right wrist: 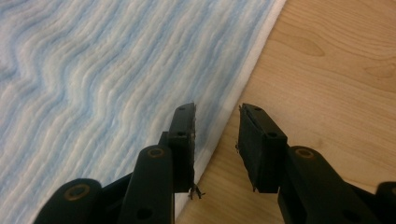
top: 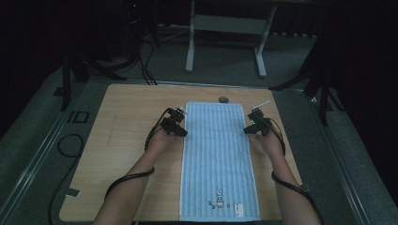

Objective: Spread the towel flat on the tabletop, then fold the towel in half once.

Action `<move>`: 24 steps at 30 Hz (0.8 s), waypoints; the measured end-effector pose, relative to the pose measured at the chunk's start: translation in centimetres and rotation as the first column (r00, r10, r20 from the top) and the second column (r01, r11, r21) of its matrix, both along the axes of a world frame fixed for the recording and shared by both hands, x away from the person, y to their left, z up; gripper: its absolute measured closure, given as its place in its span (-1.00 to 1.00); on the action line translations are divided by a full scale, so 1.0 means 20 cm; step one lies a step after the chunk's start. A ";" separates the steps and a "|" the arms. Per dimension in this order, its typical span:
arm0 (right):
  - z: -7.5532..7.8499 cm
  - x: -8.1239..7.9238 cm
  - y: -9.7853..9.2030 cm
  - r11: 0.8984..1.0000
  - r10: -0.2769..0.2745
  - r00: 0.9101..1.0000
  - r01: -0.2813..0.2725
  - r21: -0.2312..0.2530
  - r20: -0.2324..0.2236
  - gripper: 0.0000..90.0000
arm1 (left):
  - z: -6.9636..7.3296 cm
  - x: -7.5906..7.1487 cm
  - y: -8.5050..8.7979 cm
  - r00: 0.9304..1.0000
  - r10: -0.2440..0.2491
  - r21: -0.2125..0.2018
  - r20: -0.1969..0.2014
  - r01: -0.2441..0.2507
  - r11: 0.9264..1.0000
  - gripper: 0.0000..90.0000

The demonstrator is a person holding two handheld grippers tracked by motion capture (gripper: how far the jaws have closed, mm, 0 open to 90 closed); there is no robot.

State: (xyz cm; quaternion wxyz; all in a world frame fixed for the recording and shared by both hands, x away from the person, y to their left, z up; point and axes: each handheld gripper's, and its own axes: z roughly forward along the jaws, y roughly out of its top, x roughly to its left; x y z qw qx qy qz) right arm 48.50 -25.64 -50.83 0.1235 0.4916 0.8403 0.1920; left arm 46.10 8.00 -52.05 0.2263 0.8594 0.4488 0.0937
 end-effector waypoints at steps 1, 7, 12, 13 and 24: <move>0.00 0.00 0.00 1.000 0.000 1.000 0.000 0.000 0.000 0.44 | 0.00 0.00 0.00 1.000 0.000 0.000 0.000 0.000 1.000 0.09; -0.03 0.05 0.00 1.000 -0.028 0.999 0.028 0.004 -0.033 0.26 | -0.03 0.02 0.02 0.999 0.032 -0.021 -0.019 -0.033 0.999 0.09; -0.06 0.09 -0.02 0.998 -0.057 0.997 0.058 0.008 -0.055 0.28 | -0.06 0.03 0.01 0.999 0.040 -0.019 -0.021 -0.041 0.999 0.09; -0.06 0.09 -0.02 0.998 -0.060 0.996 0.061 0.007 -0.062 0.31 | -0.06 0.04 0.01 0.999 0.044 -0.023 -0.018 -0.044 0.999 0.09; -0.08 0.07 0.03 0.999 -0.032 0.999 0.031 -0.019 -0.042 0.69 | -0.06 0.02 -0.05 1.000 0.021 -0.017 0.015 -0.021 1.000 0.54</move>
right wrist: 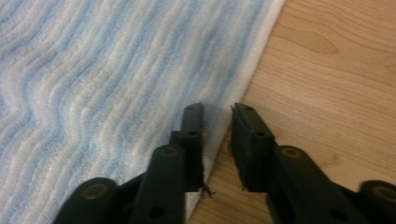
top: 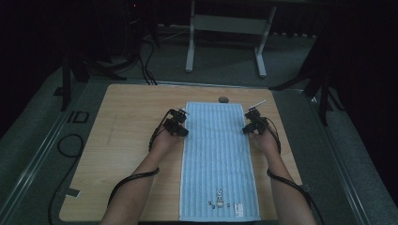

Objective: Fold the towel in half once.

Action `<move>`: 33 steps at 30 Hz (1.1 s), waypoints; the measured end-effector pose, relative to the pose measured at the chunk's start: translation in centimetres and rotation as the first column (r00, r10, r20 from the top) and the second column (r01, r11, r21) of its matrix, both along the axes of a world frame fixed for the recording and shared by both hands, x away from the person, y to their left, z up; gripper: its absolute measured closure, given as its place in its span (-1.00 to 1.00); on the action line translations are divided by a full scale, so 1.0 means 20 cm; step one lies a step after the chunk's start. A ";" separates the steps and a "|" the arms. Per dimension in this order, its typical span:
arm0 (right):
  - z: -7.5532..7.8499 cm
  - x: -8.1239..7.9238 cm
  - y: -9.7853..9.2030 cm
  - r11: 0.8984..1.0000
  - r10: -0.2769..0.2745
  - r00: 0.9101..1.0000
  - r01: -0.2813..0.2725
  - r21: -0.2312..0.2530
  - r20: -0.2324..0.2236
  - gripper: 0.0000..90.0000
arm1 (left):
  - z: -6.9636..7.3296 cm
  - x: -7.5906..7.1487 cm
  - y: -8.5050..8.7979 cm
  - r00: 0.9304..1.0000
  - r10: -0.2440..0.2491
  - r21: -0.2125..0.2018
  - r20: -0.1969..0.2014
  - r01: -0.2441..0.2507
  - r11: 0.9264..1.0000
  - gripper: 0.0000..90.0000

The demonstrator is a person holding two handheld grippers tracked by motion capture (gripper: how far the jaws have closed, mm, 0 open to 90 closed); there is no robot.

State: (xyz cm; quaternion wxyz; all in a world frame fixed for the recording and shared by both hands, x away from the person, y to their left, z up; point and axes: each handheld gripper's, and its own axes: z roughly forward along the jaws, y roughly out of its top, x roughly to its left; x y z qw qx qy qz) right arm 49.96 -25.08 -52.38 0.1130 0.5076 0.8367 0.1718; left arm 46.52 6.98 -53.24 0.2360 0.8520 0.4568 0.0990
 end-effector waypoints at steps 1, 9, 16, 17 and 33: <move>0.00 0.00 0.01 1.000 0.006 1.000 -0.006 0.008 -0.005 0.86 | 0.00 0.00 -0.01 1.000 -0.011 -0.014 -0.010 0.010 1.000 0.65; 0.00 -0.03 0.02 1.000 0.021 1.000 -0.021 0.017 0.021 0.98 | 0.01 -0.01 -0.03 0.999 -0.038 -0.035 -0.027 0.037 0.999 0.99; 0.10 -0.07 0.01 0.998 0.046 0.996 -0.050 0.050 0.078 0.99 | 0.09 -0.03 -0.01 0.999 -0.049 -0.119 0.005 0.049 0.992 1.00; 0.12 -0.07 0.02 0.997 0.053 0.995 -0.058 0.058 0.088 0.99 | 0.11 -0.03 -0.01 0.999 -0.044 -0.125 0.015 0.046 0.991 1.00; 0.14 -0.12 0.02 0.994 0.089 0.994 -0.093 0.056 0.070 0.98 | 0.05 -0.01 0.02 0.999 -0.006 -0.051 0.040 0.008 0.999 0.41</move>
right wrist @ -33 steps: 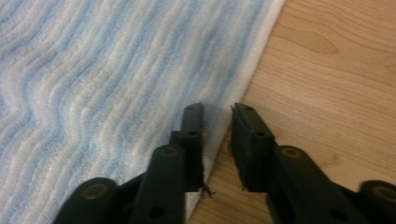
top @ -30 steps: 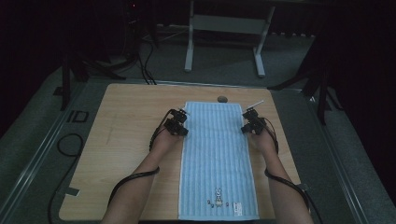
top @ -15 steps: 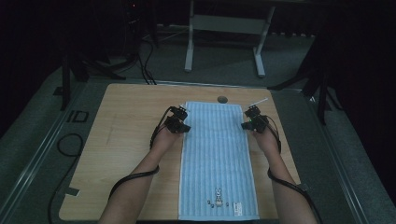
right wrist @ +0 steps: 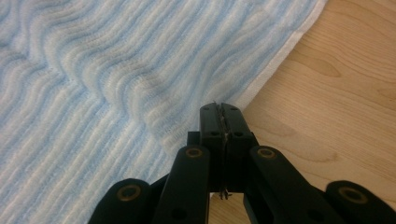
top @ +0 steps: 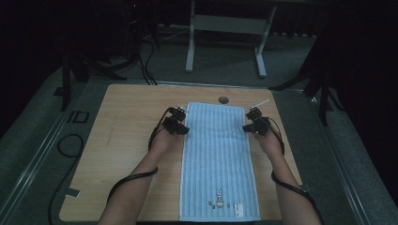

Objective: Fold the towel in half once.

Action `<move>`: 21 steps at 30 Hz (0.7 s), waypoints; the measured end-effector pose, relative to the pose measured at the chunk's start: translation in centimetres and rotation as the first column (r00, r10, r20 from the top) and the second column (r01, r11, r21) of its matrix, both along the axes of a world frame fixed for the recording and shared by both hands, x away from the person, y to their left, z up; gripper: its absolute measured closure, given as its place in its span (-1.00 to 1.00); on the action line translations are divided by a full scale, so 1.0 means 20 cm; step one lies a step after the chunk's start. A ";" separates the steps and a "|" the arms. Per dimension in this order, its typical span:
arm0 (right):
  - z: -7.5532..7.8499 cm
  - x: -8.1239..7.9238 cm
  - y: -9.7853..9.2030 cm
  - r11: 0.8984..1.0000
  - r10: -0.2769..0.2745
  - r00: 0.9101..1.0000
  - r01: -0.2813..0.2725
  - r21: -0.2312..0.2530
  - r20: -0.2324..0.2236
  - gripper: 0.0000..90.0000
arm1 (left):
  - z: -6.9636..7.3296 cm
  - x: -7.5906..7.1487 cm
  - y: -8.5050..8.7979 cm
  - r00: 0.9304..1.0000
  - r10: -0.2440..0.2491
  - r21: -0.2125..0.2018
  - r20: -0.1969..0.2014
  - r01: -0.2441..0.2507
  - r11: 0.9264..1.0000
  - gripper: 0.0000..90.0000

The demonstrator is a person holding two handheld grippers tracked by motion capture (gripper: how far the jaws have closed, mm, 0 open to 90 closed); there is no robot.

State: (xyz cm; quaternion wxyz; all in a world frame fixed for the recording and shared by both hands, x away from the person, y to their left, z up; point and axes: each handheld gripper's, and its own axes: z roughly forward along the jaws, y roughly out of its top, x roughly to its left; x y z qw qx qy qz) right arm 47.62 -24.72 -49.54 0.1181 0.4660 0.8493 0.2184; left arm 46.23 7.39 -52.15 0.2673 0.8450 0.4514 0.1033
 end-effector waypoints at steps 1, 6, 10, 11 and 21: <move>0.00 0.00 0.00 1.000 0.000 1.000 0.000 0.000 0.000 0.98 | -0.01 0.01 -0.01 1.000 0.006 0.002 -0.007 -0.006 1.000 0.41; 0.01 0.01 0.00 1.000 0.002 1.000 -0.002 -0.003 0.000 0.98 | -0.06 0.03 -0.06 1.000 0.009 0.033 -0.014 -0.008 0.999 0.24; 0.01 0.01 0.00 1.000 0.004 1.000 -0.004 -0.008 -0.002 0.98 | -0.07 0.02 -0.09 1.000 0.008 0.034 0.011 -0.009 0.999 0.28; 0.01 0.01 0.00 1.000 0.004 1.000 -0.004 -0.008 -0.002 0.98 | -0.07 0.02 -0.09 1.000 0.008 0.034 0.011 -0.009 0.999 0.41; 0.02 -0.01 -0.03 1.000 -0.005 1.000 0.005 0.013 0.008 0.98 | 0.03 -0.03 -0.07 0.999 -0.035 -0.062 0.012 0.036 0.997 0.95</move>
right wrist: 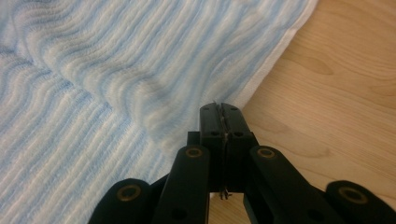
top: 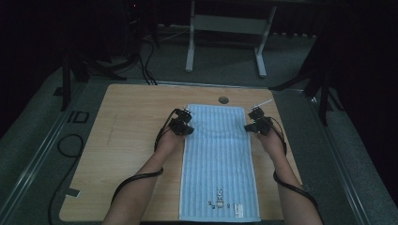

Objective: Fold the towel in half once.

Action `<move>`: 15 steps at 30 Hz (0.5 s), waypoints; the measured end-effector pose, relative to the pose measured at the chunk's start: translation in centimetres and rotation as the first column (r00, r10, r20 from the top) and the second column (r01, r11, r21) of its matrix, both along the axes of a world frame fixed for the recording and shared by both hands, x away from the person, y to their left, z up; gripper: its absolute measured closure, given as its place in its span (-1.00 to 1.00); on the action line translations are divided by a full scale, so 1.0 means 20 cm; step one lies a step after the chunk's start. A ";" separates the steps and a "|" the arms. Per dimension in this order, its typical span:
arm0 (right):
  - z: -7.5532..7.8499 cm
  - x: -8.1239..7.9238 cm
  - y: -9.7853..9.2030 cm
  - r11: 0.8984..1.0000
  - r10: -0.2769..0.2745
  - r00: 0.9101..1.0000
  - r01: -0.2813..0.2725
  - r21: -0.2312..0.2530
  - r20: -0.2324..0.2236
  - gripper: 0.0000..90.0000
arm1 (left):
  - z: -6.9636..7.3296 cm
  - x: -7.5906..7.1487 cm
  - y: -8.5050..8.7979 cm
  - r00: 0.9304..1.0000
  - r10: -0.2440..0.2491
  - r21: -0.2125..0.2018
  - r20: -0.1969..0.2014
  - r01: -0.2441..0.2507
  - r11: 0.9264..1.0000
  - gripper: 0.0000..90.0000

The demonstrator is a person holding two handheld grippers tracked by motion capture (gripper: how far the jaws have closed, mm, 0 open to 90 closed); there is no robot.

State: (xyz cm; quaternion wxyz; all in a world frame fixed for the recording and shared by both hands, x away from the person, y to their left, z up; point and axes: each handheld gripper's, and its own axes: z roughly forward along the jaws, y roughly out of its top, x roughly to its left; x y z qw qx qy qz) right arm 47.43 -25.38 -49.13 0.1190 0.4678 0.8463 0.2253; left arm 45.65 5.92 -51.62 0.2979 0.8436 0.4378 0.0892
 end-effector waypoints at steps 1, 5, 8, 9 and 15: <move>0.00 0.00 0.00 1.000 0.000 1.000 0.000 0.000 0.000 0.98 | 0.00 0.00 0.00 1.000 0.000 0.000 0.000 0.000 1.000 0.95; 0.07 -0.08 -0.06 0.999 0.012 0.999 -0.013 0.033 0.036 0.98 | 0.13 -0.10 0.07 0.999 -0.032 -0.053 0.034 0.034 0.998 0.95; 0.10 -0.15 -0.09 0.997 0.030 0.998 -0.034 0.064 0.056 0.98 | 0.18 -0.20 0.10 0.997 -0.055 -0.074 0.057 0.059 0.996 0.95; 0.11 -0.18 -0.10 0.996 0.037 0.997 -0.042 0.074 0.062 0.98 | 0.19 -0.23 0.10 0.995 -0.064 -0.074 0.071 0.069 0.995 0.95; 0.06 -0.38 -0.13 0.992 0.077 0.995 -0.083 0.099 0.063 0.98 | 0.10 -0.42 0.10 0.991 -0.131 -0.085 0.031 0.133 0.987 0.94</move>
